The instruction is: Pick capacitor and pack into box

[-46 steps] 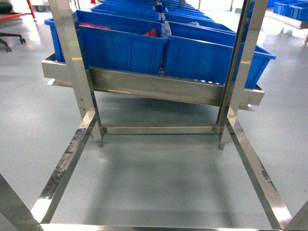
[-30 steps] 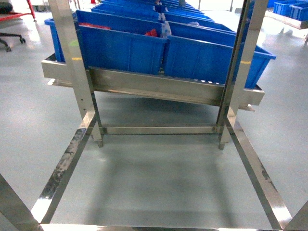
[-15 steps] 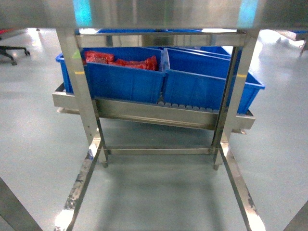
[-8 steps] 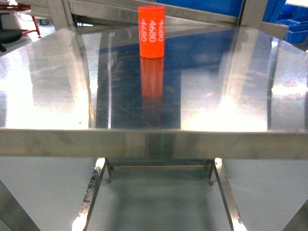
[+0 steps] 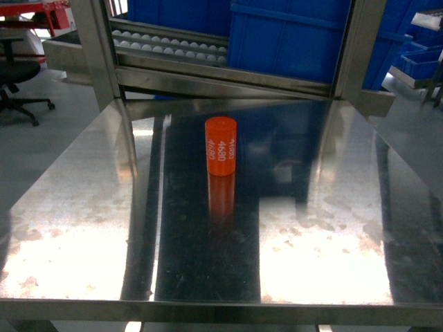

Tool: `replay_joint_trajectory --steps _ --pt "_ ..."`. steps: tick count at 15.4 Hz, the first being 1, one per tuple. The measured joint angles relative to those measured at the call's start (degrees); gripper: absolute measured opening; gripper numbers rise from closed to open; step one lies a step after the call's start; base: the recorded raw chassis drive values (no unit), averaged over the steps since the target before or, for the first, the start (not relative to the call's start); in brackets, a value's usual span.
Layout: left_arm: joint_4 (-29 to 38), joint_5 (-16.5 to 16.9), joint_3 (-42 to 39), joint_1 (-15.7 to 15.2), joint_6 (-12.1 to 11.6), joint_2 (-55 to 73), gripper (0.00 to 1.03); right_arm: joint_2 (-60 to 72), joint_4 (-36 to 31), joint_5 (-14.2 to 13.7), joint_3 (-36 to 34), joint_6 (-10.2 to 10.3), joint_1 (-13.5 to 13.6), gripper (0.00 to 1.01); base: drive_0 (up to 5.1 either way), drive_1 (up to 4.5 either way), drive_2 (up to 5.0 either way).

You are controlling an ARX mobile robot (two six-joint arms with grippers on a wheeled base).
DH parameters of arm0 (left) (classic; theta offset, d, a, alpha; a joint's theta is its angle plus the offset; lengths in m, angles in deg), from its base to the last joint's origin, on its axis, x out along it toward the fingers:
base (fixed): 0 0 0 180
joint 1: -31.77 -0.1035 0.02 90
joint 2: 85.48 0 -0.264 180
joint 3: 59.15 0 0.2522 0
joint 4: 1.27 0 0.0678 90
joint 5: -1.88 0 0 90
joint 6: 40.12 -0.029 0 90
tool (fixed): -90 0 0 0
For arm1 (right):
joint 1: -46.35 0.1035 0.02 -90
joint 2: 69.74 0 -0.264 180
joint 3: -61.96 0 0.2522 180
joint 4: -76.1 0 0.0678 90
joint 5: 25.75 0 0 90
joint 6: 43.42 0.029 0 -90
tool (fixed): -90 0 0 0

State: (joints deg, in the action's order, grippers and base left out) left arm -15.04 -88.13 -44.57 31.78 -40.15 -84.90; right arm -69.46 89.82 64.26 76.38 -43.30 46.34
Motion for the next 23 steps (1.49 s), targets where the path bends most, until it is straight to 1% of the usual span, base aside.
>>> replay_joint_trajectory --steps 19,20,21,22,23 --pt "-0.2 0.0 0.0 0.0 0.0 0.0 0.98 0.0 0.3 0.0 0.0 0.0 0.0 0.98 0.0 0.00 0.0" --pt "-1.7 -5.6 0.3 2.1 0.0 1.1 0.98 0.0 0.3 0.0 0.0 0.0 0.0 0.98 0.0 0.00 0.0" --pt "4.6 -16.1 0.3 8.6 0.9 8.9 0.98 0.0 0.3 0.0 0.0 0.0 0.0 0.98 0.0 0.00 0.0" --pt "14.5 -22.4 0.5 13.7 1.7 19.3 0.98 0.0 0.3 0.0 0.0 0.0 0.0 0.98 0.0 0.00 0.0" --pt "26.8 -23.2 2.3 16.5 2.3 32.5 0.98 0.0 0.3 0.0 0.0 0.0 0.0 0.98 0.0 0.00 0.0"
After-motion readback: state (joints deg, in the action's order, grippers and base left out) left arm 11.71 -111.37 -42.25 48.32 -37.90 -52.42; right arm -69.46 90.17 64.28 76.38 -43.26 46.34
